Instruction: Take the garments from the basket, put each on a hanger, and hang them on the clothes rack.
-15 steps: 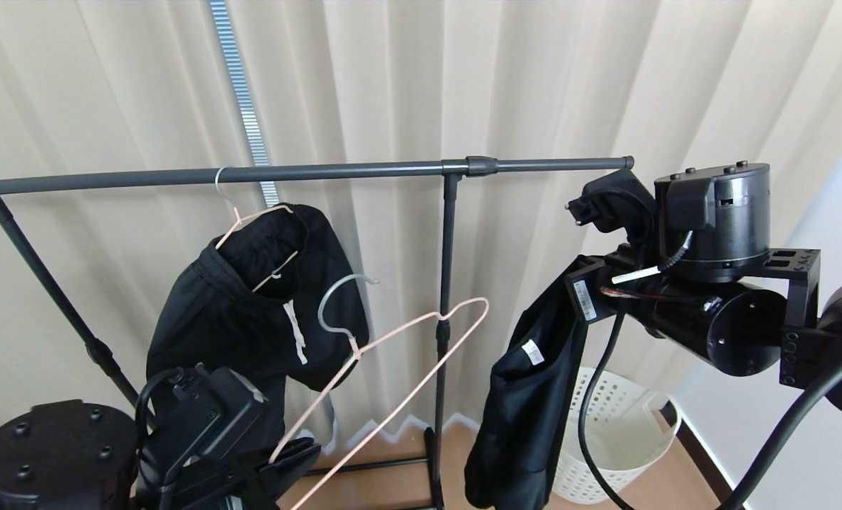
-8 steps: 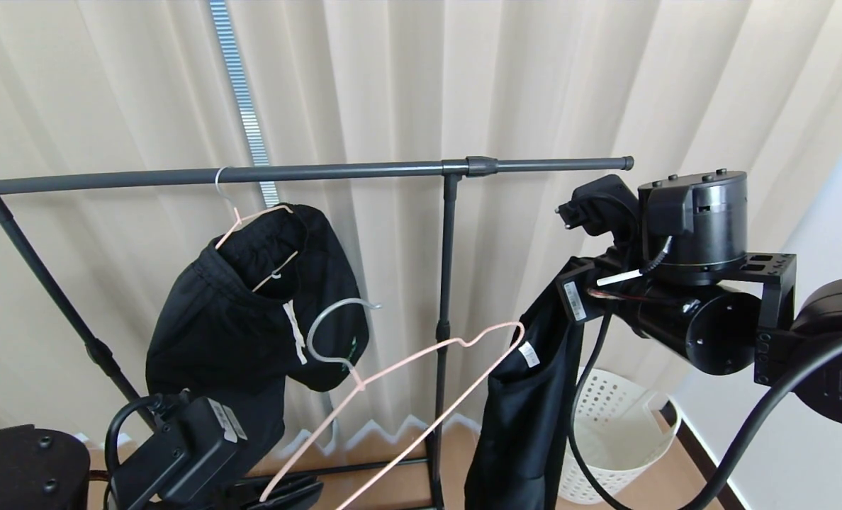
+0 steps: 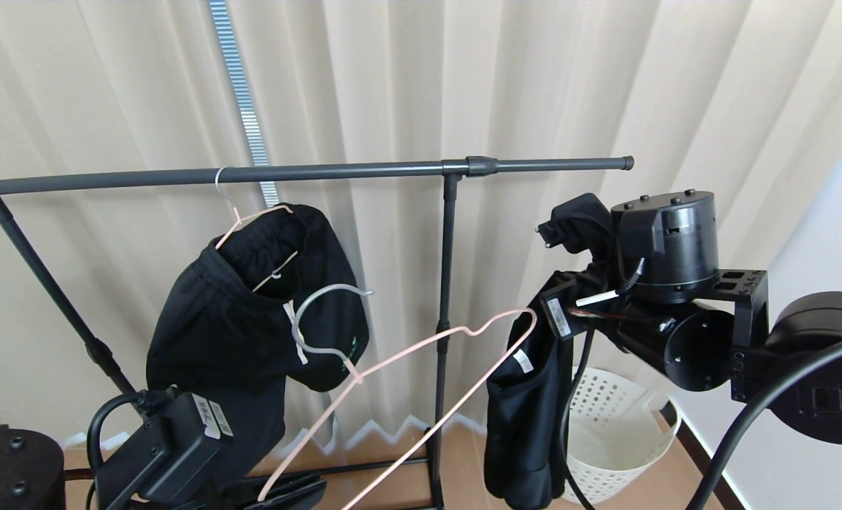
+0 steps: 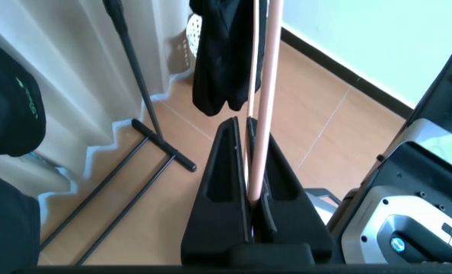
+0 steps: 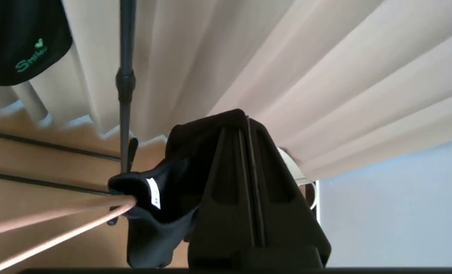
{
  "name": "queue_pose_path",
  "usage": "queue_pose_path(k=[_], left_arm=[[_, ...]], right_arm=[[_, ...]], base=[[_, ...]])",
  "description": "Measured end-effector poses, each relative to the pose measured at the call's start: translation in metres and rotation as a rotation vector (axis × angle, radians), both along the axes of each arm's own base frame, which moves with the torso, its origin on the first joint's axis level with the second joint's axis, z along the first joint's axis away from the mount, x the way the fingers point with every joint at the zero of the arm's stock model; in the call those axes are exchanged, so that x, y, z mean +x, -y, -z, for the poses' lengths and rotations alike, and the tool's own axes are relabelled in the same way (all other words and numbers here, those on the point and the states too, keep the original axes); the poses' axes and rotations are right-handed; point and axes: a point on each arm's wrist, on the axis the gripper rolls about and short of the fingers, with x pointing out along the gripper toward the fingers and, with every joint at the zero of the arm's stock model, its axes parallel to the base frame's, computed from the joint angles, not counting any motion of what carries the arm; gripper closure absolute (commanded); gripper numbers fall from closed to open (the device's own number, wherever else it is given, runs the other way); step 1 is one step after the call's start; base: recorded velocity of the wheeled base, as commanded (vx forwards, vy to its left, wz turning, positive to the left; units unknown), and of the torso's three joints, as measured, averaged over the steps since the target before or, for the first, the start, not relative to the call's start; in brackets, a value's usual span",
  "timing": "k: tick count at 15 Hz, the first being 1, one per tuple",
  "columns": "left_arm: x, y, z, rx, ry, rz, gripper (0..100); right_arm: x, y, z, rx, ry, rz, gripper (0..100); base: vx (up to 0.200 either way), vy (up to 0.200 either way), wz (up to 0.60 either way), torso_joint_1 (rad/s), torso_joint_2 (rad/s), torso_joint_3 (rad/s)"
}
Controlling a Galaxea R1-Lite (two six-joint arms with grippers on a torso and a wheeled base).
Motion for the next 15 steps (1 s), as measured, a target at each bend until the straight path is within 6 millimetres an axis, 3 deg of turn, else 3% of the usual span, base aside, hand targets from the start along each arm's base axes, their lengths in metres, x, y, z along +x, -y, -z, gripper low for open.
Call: queue_pose_path(k=[15], left_arm=[[0.001, 0.000, 0.000, -0.002, 0.001, -0.006, 100]], right_arm=[[-0.032, -0.028, 0.009, 0.014, 0.023, -0.132, 100]], base=[[0.000, 0.000, 0.00, 0.000, 0.00, 0.000]])
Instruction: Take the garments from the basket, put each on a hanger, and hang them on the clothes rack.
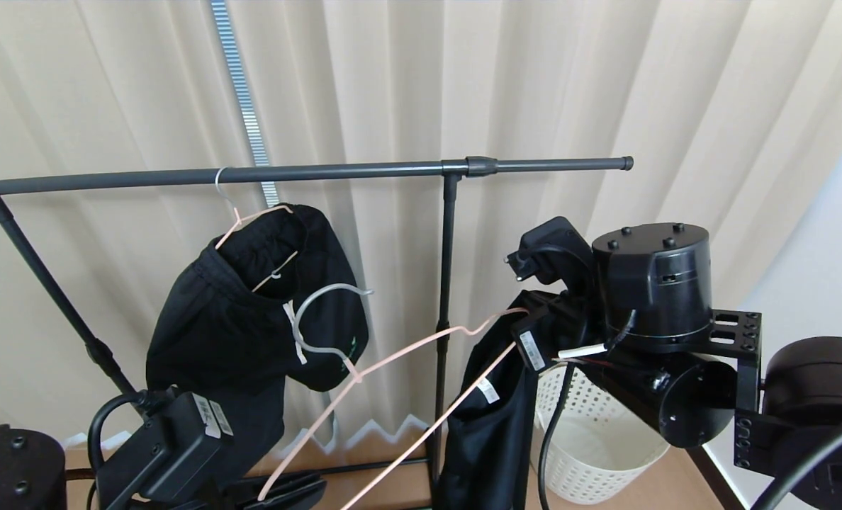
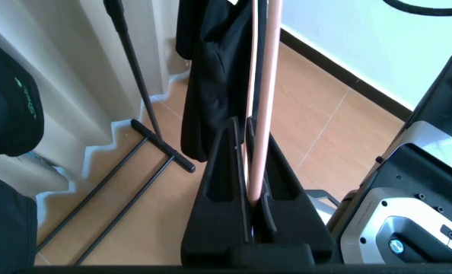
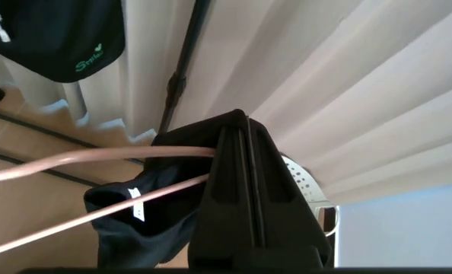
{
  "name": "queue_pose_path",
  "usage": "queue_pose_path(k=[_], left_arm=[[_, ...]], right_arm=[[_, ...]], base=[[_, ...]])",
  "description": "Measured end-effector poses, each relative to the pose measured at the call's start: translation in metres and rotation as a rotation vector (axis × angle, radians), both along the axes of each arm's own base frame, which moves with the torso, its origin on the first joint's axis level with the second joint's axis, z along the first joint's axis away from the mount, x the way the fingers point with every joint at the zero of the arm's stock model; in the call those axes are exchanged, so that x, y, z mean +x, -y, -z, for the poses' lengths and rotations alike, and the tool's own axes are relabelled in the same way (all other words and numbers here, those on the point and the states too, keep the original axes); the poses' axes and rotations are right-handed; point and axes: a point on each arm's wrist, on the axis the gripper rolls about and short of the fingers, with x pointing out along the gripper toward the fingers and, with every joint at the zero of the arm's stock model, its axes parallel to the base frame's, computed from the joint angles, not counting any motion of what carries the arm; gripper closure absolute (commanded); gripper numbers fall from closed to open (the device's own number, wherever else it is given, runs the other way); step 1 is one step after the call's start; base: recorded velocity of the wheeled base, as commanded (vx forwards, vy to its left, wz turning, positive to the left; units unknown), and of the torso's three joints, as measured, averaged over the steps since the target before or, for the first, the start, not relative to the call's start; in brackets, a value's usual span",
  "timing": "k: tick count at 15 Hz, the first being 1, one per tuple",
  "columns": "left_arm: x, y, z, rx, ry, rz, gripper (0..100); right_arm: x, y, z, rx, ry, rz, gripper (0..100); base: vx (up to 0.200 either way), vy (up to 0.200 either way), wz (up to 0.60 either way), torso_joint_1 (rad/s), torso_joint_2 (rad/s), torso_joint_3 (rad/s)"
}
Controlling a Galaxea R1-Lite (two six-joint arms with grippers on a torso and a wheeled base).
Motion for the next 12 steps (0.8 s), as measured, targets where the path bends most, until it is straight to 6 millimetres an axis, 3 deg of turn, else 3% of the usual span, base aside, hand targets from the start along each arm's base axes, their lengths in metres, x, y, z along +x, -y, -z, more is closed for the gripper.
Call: queue_pose_path(k=[12], left_arm=[[0.004, -0.003, -0.002, -0.013, 0.014, -0.029, 100]], right_arm=[[-0.044, -0.008, -0.014, 0.018, 0.029, -0.107, 100]], base=[[0.000, 0.000, 0.00, 0.000, 0.00, 0.000]])
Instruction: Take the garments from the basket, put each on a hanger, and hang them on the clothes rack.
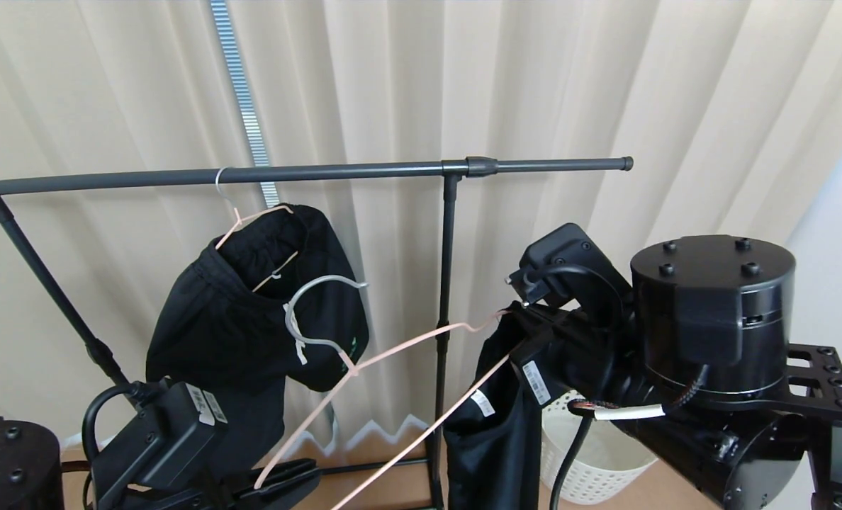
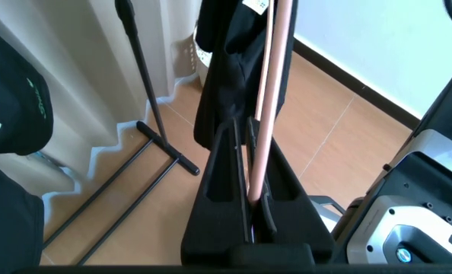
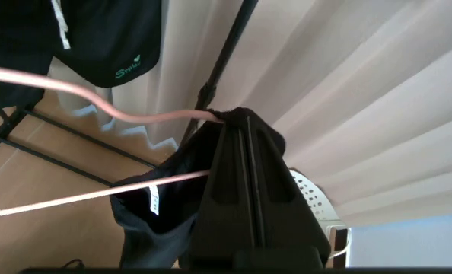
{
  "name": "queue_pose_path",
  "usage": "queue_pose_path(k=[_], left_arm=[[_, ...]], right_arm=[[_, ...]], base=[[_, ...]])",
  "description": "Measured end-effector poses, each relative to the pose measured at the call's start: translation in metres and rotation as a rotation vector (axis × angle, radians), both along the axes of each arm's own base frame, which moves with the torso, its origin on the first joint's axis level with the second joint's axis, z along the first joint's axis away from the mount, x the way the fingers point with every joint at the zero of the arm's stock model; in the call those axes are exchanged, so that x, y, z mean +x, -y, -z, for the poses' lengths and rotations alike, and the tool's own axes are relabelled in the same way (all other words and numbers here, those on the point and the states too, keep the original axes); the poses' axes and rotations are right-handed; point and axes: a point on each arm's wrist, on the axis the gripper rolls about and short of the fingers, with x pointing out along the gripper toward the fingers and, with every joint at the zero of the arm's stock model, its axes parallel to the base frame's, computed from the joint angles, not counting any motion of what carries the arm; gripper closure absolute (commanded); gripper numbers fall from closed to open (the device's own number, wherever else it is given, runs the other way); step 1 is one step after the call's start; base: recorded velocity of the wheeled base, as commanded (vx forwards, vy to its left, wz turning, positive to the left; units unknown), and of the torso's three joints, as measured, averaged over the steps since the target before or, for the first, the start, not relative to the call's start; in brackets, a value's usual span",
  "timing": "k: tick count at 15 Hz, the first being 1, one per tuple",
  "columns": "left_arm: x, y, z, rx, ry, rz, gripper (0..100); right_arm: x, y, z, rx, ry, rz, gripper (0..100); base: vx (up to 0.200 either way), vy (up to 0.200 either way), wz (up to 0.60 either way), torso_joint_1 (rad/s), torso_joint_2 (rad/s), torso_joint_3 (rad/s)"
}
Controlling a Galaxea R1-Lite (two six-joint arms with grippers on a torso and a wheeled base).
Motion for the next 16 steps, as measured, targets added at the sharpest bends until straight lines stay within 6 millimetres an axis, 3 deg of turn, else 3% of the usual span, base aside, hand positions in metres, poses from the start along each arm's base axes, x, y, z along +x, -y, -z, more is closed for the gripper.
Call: queue_pose_path(k=[16], left_arm=[[0.002, -0.003, -0.001, -0.004, 0.008, -0.029, 100]], right_arm=[[-0.062, -0.011, -0.019, 0.075, 0.032, -0.222, 100]], base=[[0.000, 0.000, 0.00, 0.000, 0.00, 0.000]])
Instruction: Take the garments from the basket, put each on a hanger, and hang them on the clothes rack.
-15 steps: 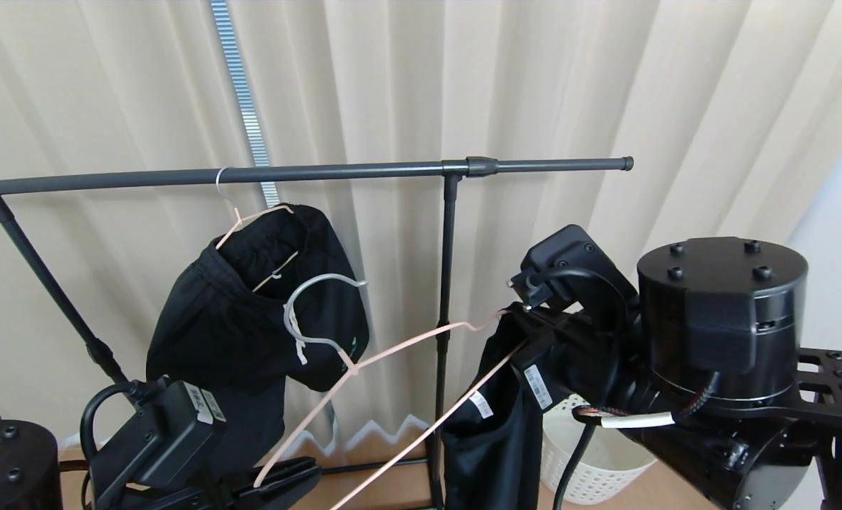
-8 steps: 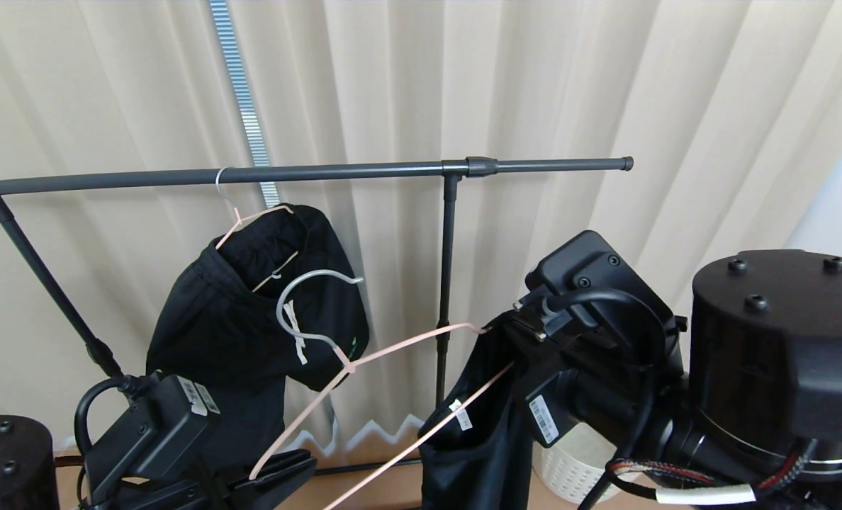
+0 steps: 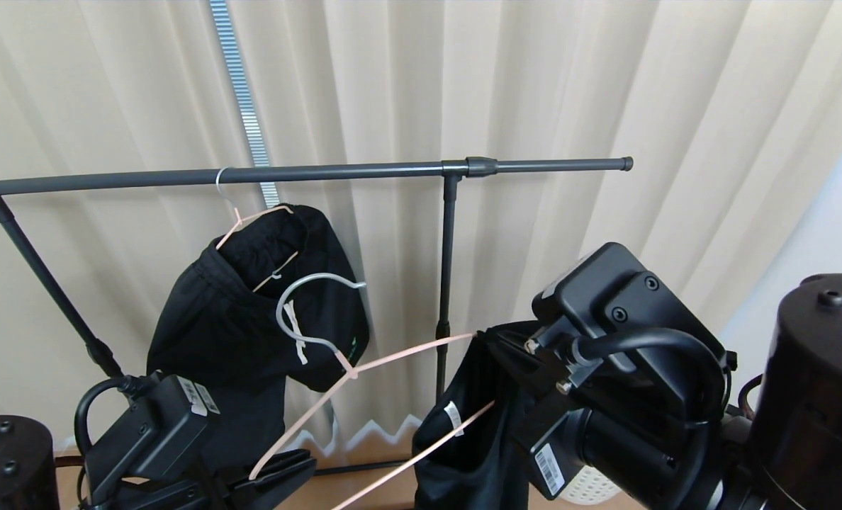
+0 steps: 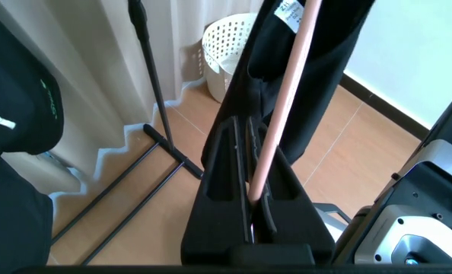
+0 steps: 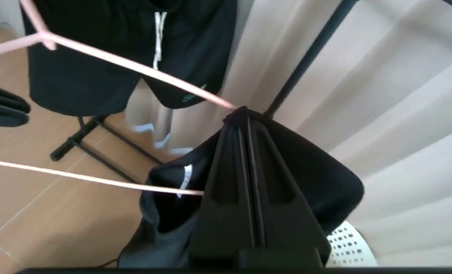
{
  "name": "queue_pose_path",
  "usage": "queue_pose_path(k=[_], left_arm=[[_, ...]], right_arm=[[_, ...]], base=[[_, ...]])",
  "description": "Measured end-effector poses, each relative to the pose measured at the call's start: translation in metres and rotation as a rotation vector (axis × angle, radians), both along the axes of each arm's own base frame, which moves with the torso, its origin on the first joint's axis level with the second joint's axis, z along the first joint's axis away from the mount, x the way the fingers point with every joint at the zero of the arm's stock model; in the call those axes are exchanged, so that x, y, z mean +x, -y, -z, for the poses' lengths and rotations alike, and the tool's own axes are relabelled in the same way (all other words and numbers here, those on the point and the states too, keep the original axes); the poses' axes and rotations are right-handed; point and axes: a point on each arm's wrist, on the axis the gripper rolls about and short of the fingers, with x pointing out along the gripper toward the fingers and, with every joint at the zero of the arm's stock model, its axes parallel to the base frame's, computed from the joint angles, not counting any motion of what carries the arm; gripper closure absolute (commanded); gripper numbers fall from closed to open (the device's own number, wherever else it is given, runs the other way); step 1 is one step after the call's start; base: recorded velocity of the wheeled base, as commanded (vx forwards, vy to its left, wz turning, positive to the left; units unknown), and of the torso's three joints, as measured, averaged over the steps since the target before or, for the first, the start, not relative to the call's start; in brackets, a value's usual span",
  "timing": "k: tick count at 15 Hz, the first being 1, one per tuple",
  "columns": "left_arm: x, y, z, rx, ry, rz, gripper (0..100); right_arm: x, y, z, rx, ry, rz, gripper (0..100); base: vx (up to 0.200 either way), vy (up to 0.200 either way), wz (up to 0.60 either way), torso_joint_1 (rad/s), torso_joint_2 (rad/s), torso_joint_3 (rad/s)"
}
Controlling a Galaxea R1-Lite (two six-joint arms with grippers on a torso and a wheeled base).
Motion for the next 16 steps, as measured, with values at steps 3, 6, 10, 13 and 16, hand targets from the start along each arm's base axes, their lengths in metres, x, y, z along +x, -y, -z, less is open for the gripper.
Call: queue_pose_path(k=[3, 6, 10, 13, 16], left_arm=[[0.000, 0.000, 0.000, 0.001, -0.001, 0.000, 100], [-0.001, 0.000, 0.001, 0.002, -0.004, 0.006, 100], [-0.003, 0.000, 0.004, 0.011, -0.014, 0.019, 100], [-0.004, 0.001, 0.005, 0.013, -0.016, 0.023, 100], [-0.004, 0.001, 0.005, 0.013, -0.016, 0.023, 100]], right_arm=[[-0.007, -0.005, 0.000, 0.023, -0.012, -0.030, 100], [-0.008, -0.011, -0.002, 0.066, -0.020, -0.032, 100], [-0.007, -0.017, -0.006, 0.152, 0.002, -0.036, 100], [-0.013, -0.023, -0.004, 0.171, -0.016, -0.057, 100], [-0.021, -0.028, -0.004, 0.193, -0.034, -0.084, 100]], base=[[0.000, 0.000, 0.00, 0.000, 0.00, 0.000], [0.000, 0.000, 0.00, 0.000, 0.00, 0.000], [0.000, 0.000, 0.00, 0.000, 0.00, 0.000], [0.000, 0.000, 0.00, 0.000, 0.00, 0.000], [0.000, 0.000, 0.00, 0.000, 0.00, 0.000]])
